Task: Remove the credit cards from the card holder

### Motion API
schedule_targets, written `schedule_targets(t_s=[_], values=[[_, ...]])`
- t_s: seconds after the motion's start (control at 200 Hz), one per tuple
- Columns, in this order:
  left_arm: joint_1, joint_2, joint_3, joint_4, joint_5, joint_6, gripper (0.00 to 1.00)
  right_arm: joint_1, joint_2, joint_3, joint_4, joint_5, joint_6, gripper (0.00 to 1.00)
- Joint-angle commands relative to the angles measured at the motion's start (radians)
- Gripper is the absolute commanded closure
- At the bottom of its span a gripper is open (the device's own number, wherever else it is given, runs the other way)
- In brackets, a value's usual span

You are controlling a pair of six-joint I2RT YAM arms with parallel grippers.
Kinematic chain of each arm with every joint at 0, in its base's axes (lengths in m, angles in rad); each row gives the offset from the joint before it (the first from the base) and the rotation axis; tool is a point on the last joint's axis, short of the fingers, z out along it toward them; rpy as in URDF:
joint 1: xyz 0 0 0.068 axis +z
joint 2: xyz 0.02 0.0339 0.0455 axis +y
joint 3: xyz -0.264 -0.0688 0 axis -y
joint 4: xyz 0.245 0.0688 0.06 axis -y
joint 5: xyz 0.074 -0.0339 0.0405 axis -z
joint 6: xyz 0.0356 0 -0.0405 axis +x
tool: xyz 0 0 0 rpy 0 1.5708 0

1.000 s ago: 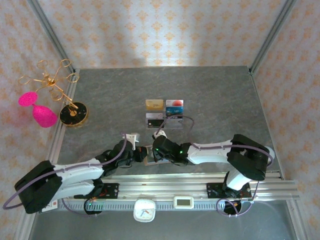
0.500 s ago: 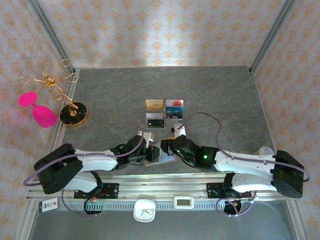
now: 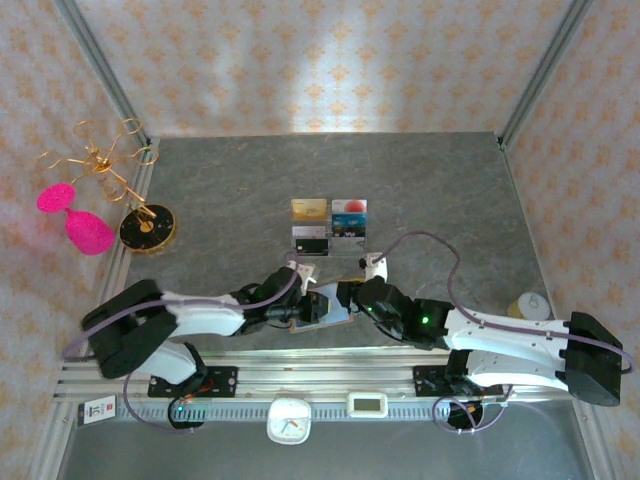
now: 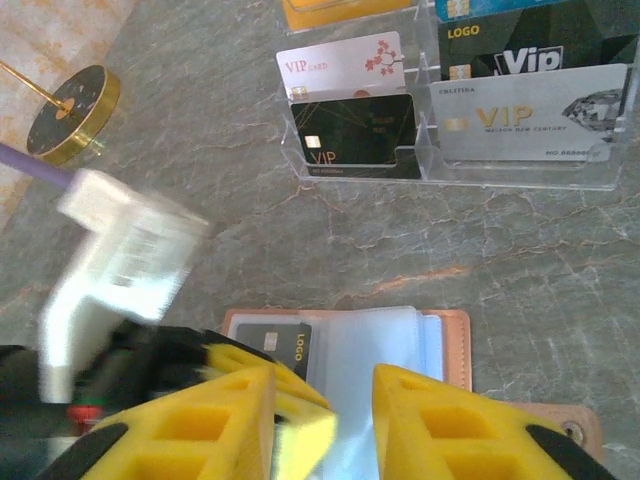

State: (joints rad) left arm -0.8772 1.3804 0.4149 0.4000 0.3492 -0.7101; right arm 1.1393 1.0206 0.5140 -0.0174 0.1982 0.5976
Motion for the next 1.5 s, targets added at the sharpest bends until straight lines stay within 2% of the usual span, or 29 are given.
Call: schedule_targets(t_s=[0.0, 0.055, 0.17, 0.28, 0.375, 0.656, 0.946, 1.221, 1.492], values=[[0.0, -0.176, -0.064, -0.078, -0.126, -0.024, 0.84, -0.017, 0.04, 0.024, 0.046, -0.11, -0.044, 0.73], [0.011, -0.245, -0.099, -0.113, -0.154, -0.03, 0.87, -0.041, 0.085, 0.043, 0.076, -0.206, -0.063, 0.75], [0.067, -0.303, -0.167, -0.151, -0.148, -0.034, 1.0, -0.086, 0.216, 0.094, 0.126, -0.405, -0.086, 0.77], [0.108, -0.305, -0.207, -0.142, -0.14, -0.026, 1.0, -0.114, 0.332, 0.138, 0.154, -0.525, -0.078, 0.78], [0.118, -0.3, -0.211, -0.151, -0.159, -0.006, 1.0, -0.131, 0.402, 0.164, 0.157, -0.565, -0.058, 0.78], [0.126, -0.217, -0.209, -0.094, -0.123, 0.021, 1.0, -0.173, 0.509, 0.175, 0.184, -0.59, 0.001, 0.75], [0.122, -0.365, -0.187, -0.167, -0.148, 0.02, 1.0, -0.178, 0.518, 0.182, 0.165, -0.566, -0.002, 0.74], [0.115, -0.225, -0.211, -0.056, -0.11, 0.007, 1.0, -0.18, 0.548, 0.186, 0.17, -0.58, 0.009, 0.75], [0.113, -0.174, -0.225, -0.074, -0.124, 0.005, 1.0, -0.199, 0.567, 0.161, 0.172, -0.561, 0.045, 0.76]])
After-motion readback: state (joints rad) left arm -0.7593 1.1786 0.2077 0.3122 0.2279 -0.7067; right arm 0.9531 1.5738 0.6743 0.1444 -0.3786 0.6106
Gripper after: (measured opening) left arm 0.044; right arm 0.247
